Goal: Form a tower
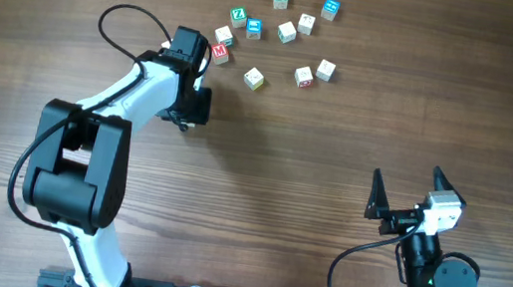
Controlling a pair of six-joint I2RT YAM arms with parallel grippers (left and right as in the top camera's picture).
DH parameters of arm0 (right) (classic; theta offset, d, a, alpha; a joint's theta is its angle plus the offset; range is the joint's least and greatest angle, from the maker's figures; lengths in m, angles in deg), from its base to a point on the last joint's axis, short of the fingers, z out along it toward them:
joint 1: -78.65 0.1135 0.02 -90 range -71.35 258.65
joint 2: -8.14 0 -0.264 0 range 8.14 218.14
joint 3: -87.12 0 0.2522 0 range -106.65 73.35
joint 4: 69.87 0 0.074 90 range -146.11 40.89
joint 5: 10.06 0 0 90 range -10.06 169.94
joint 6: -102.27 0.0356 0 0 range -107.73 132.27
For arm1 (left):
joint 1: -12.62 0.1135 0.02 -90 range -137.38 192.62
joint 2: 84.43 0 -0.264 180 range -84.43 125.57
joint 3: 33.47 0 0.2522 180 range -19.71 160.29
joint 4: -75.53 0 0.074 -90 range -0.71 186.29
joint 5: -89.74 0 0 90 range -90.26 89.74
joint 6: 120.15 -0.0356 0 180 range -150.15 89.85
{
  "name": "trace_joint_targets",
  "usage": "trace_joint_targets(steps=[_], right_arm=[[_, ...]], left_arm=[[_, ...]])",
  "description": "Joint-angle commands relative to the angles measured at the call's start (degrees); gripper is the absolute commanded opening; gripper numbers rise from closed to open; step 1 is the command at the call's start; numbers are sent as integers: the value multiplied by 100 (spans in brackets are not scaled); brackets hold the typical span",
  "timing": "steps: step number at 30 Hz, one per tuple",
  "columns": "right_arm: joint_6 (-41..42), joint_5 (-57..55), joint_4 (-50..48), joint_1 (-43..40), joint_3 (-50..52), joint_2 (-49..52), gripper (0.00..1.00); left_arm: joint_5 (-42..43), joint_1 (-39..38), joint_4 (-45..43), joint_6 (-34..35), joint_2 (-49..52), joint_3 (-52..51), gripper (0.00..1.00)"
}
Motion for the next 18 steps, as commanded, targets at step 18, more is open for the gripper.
trace_joint_targets(steps=[18], right_arm=[[-79, 90, -31, -17, 7, -13, 100]], left_arm=[[85, -20, 57, -264, 39, -42, 72]])
